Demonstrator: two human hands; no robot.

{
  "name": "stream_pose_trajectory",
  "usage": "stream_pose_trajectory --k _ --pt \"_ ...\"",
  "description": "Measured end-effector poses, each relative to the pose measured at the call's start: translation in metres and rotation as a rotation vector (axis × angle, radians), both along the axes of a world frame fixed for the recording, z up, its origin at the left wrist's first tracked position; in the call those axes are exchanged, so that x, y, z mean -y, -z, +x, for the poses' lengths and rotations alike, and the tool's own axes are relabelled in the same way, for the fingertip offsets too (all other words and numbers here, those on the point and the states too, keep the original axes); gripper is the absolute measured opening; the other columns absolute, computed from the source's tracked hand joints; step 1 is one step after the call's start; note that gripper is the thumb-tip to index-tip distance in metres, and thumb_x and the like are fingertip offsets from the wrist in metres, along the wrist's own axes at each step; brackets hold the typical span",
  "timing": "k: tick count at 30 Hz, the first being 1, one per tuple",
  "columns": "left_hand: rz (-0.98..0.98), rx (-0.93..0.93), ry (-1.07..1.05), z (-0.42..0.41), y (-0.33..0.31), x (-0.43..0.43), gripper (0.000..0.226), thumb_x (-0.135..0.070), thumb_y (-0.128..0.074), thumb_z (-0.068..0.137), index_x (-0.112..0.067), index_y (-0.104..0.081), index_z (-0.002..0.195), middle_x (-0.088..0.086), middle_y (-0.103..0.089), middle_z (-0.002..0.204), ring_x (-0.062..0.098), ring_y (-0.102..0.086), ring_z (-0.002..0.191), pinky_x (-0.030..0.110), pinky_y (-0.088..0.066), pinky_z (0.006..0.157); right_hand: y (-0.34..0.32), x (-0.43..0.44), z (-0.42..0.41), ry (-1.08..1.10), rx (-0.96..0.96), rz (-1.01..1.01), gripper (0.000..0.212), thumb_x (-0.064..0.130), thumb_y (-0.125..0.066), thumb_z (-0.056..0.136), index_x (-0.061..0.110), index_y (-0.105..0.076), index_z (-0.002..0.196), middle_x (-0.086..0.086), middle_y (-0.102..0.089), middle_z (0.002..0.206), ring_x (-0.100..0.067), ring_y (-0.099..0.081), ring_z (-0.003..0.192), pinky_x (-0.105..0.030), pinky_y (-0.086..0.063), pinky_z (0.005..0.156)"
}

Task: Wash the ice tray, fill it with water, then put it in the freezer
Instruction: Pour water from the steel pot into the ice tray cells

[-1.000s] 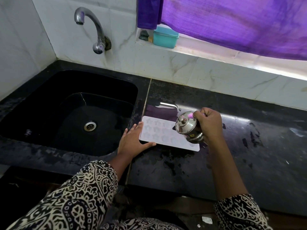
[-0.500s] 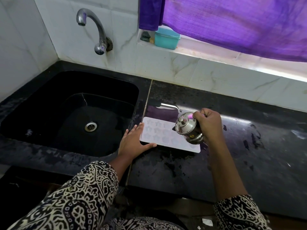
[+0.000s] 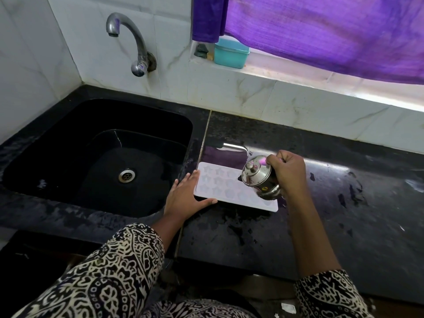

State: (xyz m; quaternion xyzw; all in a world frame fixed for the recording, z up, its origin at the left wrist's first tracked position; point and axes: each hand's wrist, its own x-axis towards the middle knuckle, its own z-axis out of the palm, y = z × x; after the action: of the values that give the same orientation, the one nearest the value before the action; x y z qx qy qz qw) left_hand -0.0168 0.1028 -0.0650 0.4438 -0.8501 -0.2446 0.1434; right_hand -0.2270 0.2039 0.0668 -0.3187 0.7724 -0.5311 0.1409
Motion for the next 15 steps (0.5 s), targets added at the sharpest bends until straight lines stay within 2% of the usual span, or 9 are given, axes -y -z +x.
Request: stream_pose_trajectory --k 15 --pt "-0.001 -0.005 0.001 0.0005 0.0001 -0.0006 0.106 -0.077 -0.057 0.071 -0.025 -0.015 0.153 -0.01 -0.022 0.159 0.008 -0.013 0.147 0.035 -0.005 0.119 -0.0005 -0.0019 -0.0004 0.02 0.083 -0.042 0.035 0.007 -0.065 0.075 0.016 -0.041 0.053 0.007 -0.036 0.046 -0.012 -0.033 0.049 -0.027 -0.034 0.053"
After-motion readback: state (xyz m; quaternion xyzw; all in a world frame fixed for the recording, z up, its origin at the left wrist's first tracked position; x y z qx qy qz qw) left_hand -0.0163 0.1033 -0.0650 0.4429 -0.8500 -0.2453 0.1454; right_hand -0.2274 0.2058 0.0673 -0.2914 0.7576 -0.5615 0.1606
